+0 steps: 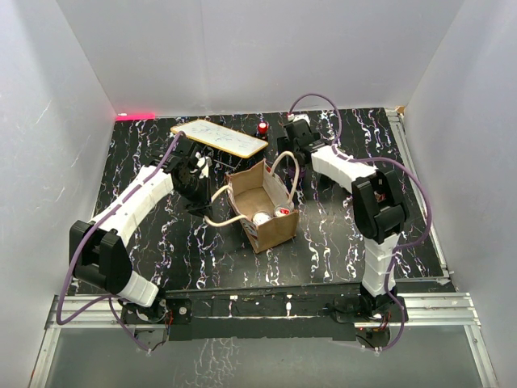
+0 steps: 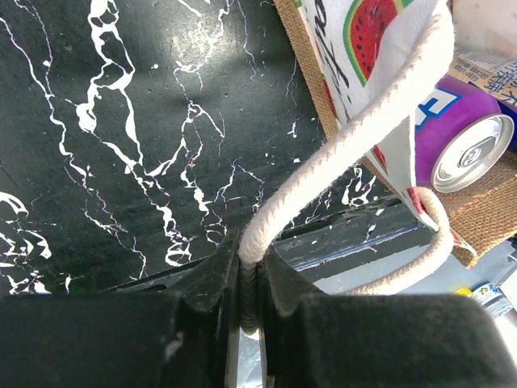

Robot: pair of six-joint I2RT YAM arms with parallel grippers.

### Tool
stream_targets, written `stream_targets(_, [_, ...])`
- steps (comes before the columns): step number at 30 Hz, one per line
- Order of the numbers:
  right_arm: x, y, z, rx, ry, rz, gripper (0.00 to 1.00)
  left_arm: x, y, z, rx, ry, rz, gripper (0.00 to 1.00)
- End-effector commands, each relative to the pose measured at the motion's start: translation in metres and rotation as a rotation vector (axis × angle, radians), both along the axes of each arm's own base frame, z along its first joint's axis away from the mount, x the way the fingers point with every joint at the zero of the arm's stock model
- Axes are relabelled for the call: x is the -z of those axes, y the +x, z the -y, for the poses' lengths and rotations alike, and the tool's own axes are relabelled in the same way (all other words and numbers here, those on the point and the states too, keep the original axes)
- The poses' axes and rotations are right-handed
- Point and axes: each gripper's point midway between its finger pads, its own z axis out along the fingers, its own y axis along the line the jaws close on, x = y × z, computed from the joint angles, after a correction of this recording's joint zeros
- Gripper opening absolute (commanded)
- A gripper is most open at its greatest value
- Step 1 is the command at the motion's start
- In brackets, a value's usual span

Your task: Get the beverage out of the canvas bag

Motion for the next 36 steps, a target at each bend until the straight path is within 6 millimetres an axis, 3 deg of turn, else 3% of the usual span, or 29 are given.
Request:
stream_targets(1, [-0.077, 0.006, 0.000, 0.018, 0.056, 0.126, 0.89, -0.007, -0.005, 0.008, 0.002, -0.048, -0.005, 0.00])
stream_targets(6, [-0.105, -0.039, 0.008, -0.006, 0.118, 0.105, 0.89, -0.007, -0.009, 0.008, -0.005, -0.058, -0.014, 0.00])
stream_targets(14, [-0.104, -0.126, 0.038, -0.013, 0.137, 0.030, 0.92, -0.007, -0.011, 0.009, -0.015, -0.060, -0.022, 0.00])
stream_targets(16, [-0.122, -0.135, 0.047, -0.018, 0.116, 0.064, 0.92, -0.007, -0.011, 0.010, -0.022, -0.067, -0.027, 0.00])
stream_targets(20, [-0.181, -0.132, 0.051, -0.075, 0.086, 0.174, 0.93, -0.006, -0.010, 0.013, -0.039, -0.085, -0.030, 0.00])
stream_targets(24, [-0.236, -0.132, 0.011, -0.290, 0.121, 0.249, 0.93, -0.005, -0.009, 0.015, -0.048, -0.090, -0.034, 0.00])
stream_targets(27, [-0.243, -0.147, -0.044, -0.483, 0.144, 0.230, 0.93, -0.004, -0.008, 0.015, -0.053, -0.089, -0.036, 0.00])
stream_targets(31, [-0.207, -0.178, -0.108, -0.645, 0.131, 0.102, 0.92, -0.003, -0.005, 0.016, -0.065, -0.086, -0.031, 0.00])
stream_targets(33, [-0.186, -0.187, -0.122, -0.665, 0.142, 0.043, 0.90, -0.004, -0.003, 0.016, -0.072, -0.086, -0.028, 0.00])
stream_targets(36, [-0.159, -0.194, -0.127, -0.648, 0.159, -0.051, 0.83, -0.003, -0.001, 0.017, -0.084, -0.088, -0.025, 0.00])
